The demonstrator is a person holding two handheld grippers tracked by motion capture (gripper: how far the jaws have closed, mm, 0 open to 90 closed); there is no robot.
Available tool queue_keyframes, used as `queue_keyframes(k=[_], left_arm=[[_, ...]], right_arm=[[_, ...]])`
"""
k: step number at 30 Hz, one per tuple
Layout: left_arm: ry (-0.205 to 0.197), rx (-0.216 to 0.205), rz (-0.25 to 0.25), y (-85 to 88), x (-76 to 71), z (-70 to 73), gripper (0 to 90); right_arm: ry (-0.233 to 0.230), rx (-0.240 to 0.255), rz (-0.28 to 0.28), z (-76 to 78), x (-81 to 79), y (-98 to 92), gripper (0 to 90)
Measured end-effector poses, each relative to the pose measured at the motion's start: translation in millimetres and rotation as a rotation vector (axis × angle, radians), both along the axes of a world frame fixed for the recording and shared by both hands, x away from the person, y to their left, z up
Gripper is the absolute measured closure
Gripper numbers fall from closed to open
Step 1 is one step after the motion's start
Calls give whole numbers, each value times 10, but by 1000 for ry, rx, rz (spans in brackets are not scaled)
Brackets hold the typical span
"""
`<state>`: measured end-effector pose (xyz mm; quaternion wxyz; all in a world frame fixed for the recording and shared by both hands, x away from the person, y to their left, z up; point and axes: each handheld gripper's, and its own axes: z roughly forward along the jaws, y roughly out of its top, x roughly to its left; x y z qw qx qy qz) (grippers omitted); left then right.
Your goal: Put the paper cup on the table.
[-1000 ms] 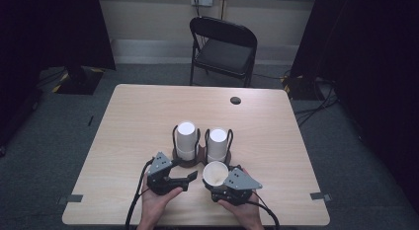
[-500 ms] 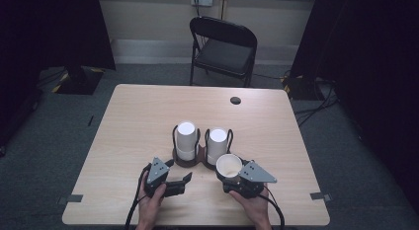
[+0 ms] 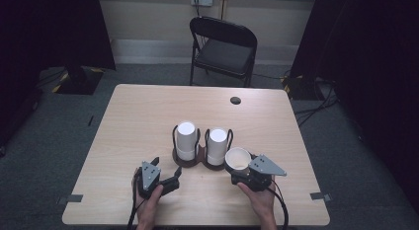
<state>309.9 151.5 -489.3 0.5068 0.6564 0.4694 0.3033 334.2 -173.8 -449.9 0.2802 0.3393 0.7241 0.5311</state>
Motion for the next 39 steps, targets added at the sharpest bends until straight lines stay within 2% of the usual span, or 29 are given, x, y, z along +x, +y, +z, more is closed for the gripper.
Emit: queue_keyframes(k=[3, 9, 13, 17, 20, 23, 27, 33, 37, 39], left_arm=[[-5, -11, -3, 33, -1, -36, 158], [-44, -26, 1, 53, -15, -66, 158], [-42, -38, 11, 54, -12, -67, 157], [-83, -14, 20, 17, -43, -71, 155], [-105, 13, 24, -6, -63, -72, 154], [-104, -6, 44, 7, -63, -74, 154], [-109, -36, 36, 23, -50, -79, 155], [-130, -14, 54, 3, -74, -81, 155], [-134, -23, 54, 10, -78, -83, 156], [-133, -26, 57, 16, -75, -82, 156]], right_arm=[[6, 27, -16, 23, 34, -55, 263], [0, 37, -46, 79, 120, -151, 262], [3, 52, -63, 108, 214, -200, 263], [-6, 73, -76, 155, 321, -254, 260], [-8, 67, -97, 169, 412, -288, 255], [-11, 82, -116, 158, 497, -324, 249], [15, 146, -136, 122, 586, -393, 246], [14, 149, -203, 60, 724, -467, 245], [8, 120, -226, 21, 848, -469, 244], [12, 123, -221, 20, 910, -465, 243]])
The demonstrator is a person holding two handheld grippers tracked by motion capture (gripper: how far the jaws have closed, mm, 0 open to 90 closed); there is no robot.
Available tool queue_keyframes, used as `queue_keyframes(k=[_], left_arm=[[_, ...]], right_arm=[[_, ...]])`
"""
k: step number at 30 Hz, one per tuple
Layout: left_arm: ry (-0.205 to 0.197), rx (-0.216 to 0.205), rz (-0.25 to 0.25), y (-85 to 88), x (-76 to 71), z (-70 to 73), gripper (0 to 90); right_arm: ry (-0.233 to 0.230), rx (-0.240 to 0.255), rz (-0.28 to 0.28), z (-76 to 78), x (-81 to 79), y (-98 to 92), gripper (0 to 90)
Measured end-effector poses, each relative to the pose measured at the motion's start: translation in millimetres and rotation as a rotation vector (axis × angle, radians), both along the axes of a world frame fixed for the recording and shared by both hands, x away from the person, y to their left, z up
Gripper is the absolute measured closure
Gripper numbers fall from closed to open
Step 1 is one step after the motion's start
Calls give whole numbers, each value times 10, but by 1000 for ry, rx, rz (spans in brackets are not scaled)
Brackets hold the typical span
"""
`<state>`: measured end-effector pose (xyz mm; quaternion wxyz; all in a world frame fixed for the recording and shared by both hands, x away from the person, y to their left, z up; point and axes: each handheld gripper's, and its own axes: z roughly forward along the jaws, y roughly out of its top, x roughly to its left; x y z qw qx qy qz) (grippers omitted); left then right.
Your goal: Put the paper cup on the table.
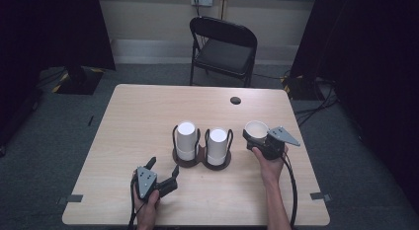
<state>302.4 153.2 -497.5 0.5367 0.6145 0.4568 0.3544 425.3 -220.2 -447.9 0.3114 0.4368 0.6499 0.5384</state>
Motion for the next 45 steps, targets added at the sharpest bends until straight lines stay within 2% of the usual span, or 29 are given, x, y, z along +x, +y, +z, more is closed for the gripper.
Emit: queue_keyframes(k=[1, 3, 4, 6, 8, 12, 17, 21, 23, 31, 36, 41, 45], left_arm=[[1, -3, -1, 2, 1, 0, 157], [1, -6, -3, 6, -1, -1, 157], [-3, -10, 3, 5, -3, -2, 155], [-12, -7, 27, 1, -15, -4, 152], [-18, -8, 39, -3, -24, -5, 153], [-18, -7, 19, 1, -22, -5, 156], [-19, 0, 27, -10, -21, -5, 156], [-21, -3, 29, -5, -26, -6, 156], [-21, 0, 27, -5, -24, -5, 156], [-22, -5, 32, -4, -26, -6, 157], [-22, -4, 31, -4, -25, -6, 156], [-21, -7, 31, -3, -24, -6, 157], [-22, -9, 33, -2, -26, -7, 157]], right_arm=[[1, 4, -3, 0, 31, 4, 243], [45, 37, 16, 6, 109, -12, 243], [51, 50, 19, 5, 143, -22, 243], [31, 46, -7, -4, 183, -20, 243], [34, 47, -17, -39, 225, -35, 242], [56, 40, -40, -138, 304, -78, 238], [33, 37, -70, -165, 339, -72, 230], [76, 43, -84, -278, 415, -133, 223], [87, 30, -105, -326, 437, -155, 224], [113, 0, -106, -383, 441, -137, 224], [157, -40, -93, -384, 416, -128, 223], [206, -25, -93, -442, 413, -132, 160], [221, -19, -90, -451, 397, -112, 143]])
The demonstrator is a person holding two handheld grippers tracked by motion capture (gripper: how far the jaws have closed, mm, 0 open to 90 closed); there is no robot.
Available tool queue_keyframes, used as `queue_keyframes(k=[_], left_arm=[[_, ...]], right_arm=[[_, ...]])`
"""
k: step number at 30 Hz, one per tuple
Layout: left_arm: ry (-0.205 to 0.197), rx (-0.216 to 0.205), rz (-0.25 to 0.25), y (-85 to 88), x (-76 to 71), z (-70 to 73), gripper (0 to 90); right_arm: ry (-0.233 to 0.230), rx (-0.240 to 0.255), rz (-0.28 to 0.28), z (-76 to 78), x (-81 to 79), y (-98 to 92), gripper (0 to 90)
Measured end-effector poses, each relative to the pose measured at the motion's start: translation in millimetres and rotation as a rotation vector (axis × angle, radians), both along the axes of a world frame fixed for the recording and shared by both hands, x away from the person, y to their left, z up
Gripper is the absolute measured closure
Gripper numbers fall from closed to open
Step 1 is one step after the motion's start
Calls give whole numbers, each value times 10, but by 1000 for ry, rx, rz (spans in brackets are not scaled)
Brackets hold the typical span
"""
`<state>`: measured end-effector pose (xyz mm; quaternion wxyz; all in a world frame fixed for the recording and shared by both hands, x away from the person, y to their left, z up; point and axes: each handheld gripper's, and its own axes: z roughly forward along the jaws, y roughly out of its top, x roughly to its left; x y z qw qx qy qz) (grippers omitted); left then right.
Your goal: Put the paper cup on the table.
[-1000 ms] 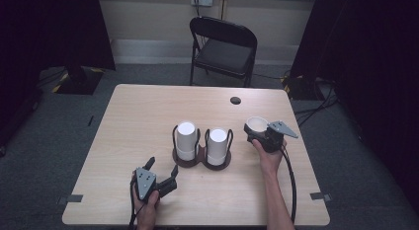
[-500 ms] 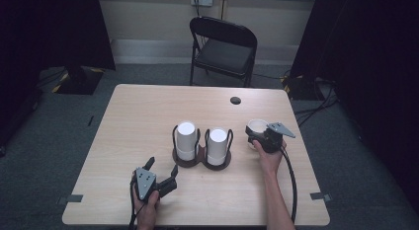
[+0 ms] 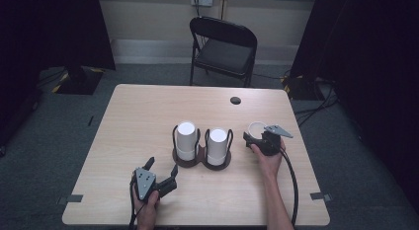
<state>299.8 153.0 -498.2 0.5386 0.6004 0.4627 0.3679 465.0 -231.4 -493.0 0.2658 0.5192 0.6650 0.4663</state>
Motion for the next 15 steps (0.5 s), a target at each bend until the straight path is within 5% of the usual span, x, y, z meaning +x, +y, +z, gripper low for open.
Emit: queue_keyframes(k=[7, 15], left_arm=[[0, -3, 2, 2, -1, 0, 156], [2, 4, 4, -3, 2, 1, 157]], right_arm=[[26, -32, -10, 29, -47, 14, 149], [19, 8, -17, 0, -173, -51, 156]])
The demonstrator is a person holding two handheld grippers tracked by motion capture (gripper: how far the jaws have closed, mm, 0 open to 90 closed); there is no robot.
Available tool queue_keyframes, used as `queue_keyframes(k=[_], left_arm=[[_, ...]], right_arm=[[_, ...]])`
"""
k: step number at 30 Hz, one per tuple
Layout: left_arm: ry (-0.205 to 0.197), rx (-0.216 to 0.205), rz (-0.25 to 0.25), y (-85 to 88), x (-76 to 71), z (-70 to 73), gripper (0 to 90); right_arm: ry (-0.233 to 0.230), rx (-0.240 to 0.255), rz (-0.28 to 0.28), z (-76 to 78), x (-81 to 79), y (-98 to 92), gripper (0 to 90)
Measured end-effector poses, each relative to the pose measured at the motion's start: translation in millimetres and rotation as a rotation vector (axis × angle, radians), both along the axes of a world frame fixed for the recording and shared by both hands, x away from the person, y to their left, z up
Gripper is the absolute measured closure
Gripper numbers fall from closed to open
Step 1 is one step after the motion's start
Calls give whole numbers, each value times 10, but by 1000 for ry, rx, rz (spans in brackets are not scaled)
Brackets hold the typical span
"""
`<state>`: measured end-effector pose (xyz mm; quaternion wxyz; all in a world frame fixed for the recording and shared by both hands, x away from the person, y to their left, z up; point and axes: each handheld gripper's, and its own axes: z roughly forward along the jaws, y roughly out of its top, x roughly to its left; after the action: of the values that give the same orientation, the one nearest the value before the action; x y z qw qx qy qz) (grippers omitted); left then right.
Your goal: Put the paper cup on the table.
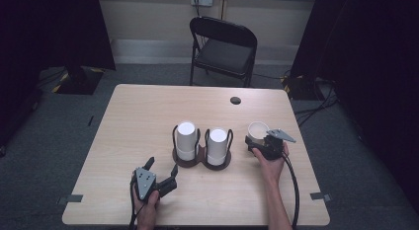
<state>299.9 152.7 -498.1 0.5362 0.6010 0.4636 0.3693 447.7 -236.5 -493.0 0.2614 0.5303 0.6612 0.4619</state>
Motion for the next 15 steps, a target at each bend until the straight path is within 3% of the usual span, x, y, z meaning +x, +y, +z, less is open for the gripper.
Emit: queue_keyframes(k=[5, 15], left_arm=[[2, -3, 1, 0, 2, 0, 157], [9, -4, 9, 4, 7, 2, 157]], right_arm=[[-9, 26, -5, 6, -87, -1, 150], [-41, 6, -53, 77, -284, -1, 143]])
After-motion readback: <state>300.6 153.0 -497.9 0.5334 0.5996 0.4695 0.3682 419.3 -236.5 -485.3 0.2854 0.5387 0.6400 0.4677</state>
